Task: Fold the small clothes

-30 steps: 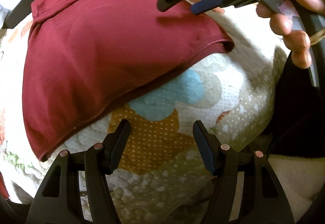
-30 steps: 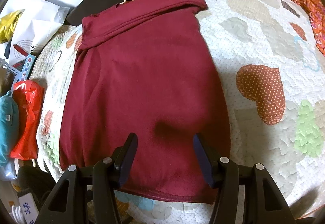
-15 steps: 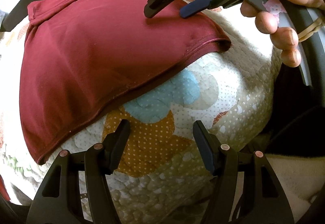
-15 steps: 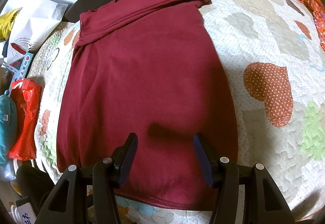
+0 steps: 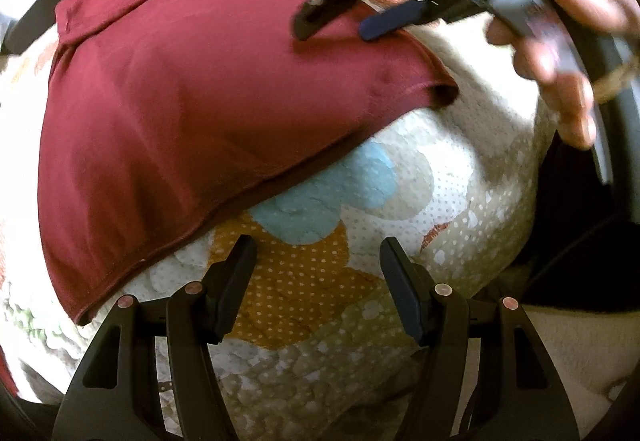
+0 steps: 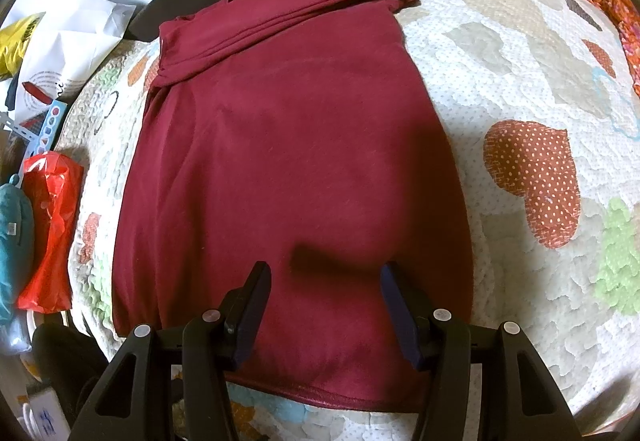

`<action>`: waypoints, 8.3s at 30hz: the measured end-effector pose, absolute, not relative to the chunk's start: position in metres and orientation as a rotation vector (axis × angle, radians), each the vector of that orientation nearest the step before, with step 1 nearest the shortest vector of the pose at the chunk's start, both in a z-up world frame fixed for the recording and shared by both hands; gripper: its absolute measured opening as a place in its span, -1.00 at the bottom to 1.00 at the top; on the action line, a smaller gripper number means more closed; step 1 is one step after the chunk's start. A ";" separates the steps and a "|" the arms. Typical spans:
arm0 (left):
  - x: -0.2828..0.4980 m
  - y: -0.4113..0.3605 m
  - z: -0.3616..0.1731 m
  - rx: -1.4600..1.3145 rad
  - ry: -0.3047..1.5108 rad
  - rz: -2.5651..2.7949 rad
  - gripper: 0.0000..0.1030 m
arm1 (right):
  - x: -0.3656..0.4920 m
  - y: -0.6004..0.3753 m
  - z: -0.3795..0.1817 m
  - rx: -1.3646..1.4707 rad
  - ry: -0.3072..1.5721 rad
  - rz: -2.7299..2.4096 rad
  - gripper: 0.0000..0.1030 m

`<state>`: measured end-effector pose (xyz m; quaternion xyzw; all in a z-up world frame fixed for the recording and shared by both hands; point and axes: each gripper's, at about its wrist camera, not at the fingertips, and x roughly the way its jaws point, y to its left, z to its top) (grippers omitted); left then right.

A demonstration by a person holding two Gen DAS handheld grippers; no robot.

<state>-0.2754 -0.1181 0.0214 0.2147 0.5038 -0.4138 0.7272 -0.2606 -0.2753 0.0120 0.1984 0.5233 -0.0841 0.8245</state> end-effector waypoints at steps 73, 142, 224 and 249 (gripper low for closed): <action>0.187 -0.138 0.085 -0.109 0.973 -0.373 0.40 | 0.023 -0.388 0.048 0.171 0.757 -0.169 -0.17; 0.091 -0.055 0.036 -0.126 1.077 -0.316 0.47 | 0.158 -0.186 0.019 0.167 0.910 0.156 -0.11; -0.008 -0.215 0.095 0.130 0.903 -0.862 0.01 | -0.033 -0.428 0.057 0.545 0.758 0.011 0.08; -0.014 -0.217 0.076 0.177 0.908 -0.826 0.01 | -0.009 -0.389 0.080 0.172 0.719 -0.066 -0.61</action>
